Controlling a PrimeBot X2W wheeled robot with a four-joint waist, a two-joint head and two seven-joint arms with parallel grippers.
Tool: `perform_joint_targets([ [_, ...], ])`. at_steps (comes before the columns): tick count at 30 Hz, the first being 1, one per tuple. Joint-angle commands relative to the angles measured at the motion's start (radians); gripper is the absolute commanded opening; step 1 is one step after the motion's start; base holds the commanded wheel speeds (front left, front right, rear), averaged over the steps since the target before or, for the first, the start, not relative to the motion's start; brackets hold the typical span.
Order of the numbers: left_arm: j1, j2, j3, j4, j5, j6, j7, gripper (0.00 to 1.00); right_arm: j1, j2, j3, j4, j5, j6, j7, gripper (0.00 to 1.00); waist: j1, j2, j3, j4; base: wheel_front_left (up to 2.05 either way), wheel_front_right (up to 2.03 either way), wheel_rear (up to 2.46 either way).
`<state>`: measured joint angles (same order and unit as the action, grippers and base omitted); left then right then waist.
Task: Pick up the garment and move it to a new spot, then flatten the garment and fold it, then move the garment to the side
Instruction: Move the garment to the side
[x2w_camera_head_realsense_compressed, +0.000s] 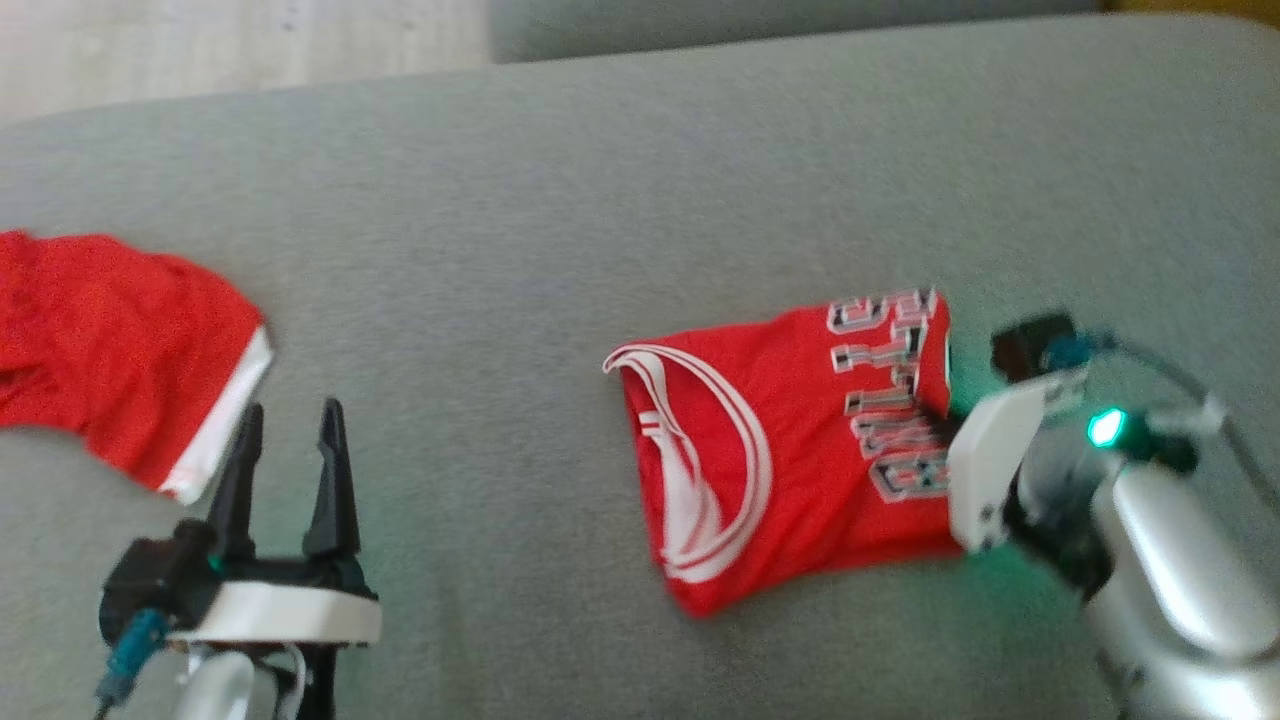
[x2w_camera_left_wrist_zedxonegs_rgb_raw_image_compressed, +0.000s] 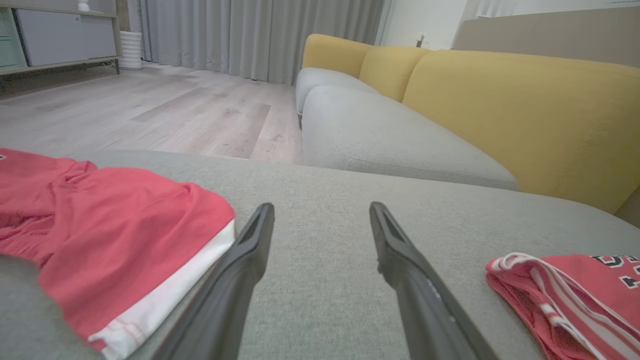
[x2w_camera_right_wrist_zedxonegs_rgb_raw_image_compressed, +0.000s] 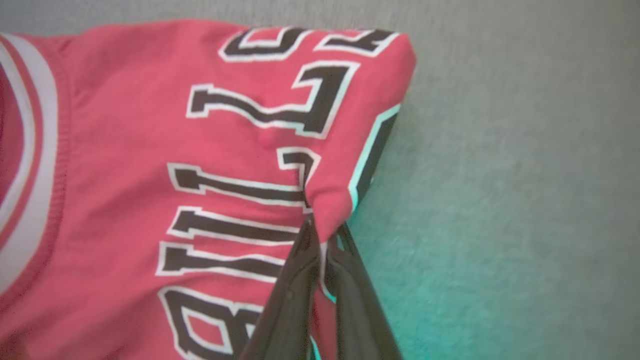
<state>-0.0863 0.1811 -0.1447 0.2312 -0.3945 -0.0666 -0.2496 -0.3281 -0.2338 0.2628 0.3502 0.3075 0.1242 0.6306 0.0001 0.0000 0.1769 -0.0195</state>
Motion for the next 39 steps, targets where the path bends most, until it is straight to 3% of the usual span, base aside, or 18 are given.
perform_joint_targets([
  [1,-0.050,0.023,0.042,-0.038,0.008,-0.004,-0.011,1.00,-0.077,-0.047,0.019,-0.049,0.004,0.007,-0.004,0.00,-0.0001,0.0000,0.034,-0.040,0.00,0.00,0.00],
  [7,-0.113,0.046,0.046,-0.079,0.034,-0.016,-0.012,1.00,-0.246,-0.227,0.054,-0.069,0.033,0.007,-0.020,0.00,-0.0001,0.0000,0.137,-0.129,0.00,0.00,0.00],
  [13,-0.159,0.067,0.057,-0.111,0.066,-0.021,-0.012,1.00,-0.346,-0.334,-0.003,-0.003,0.040,0.007,-0.082,0.00,-0.0001,0.0000,0.222,-0.220,0.00,0.00,0.00],
  [20,-0.196,0.096,0.045,-0.122,0.085,-0.028,-0.009,1.00,-0.389,-0.357,-0.115,0.085,0.001,0.007,-0.211,0.00,-0.0001,0.0000,0.285,-0.277,0.00,0.00,0.00],
  [25,-0.213,0.112,0.033,-0.132,0.089,-0.032,0.005,1.00,-0.401,-0.356,-0.191,0.112,-0.047,0.007,-0.318,0.00,-0.0001,0.0000,0.311,-0.278,0.00,0.00,0.00],
  [31,-0.216,0.118,0.028,-0.132,0.088,-0.029,0.010,1.00,-0.412,-0.328,-0.217,0.136,-0.071,0.007,-0.348,0.00,-0.0001,0.0000,0.316,-0.265,0.00,0.00,0.00],
  [32,-0.216,0.117,0.028,-0.132,0.087,-0.028,0.010,1.00,-0.412,-0.323,-0.224,0.142,-0.078,0.007,-0.349,0.15,-0.0001,0.0000,0.315,-0.261,0.00,0.00,0.00],
  [33,-0.215,0.115,0.027,-0.131,0.086,-0.027,0.009,1.00,-0.410,-0.318,-0.231,0.147,-0.087,0.007,-0.348,0.68,-0.0001,0.0000,0.311,-0.257,0.00,0.00,0.00],
  [34,-0.214,0.114,0.026,-0.129,0.085,-0.026,0.009,1.00,-0.409,-0.312,-0.239,0.151,-0.093,0.007,-0.348,0.98,-0.0001,0.0000,0.308,-0.254,0.00,0.00,0.00],
  [39,-0.202,0.098,0.022,-0.112,0.077,-0.022,0.002,1.00,-0.394,-0.293,-0.249,0.141,-0.122,0.007,-0.357,1.00,-0.0001,0.0000,0.270,-0.233,0.00,0.00,0.00],
])
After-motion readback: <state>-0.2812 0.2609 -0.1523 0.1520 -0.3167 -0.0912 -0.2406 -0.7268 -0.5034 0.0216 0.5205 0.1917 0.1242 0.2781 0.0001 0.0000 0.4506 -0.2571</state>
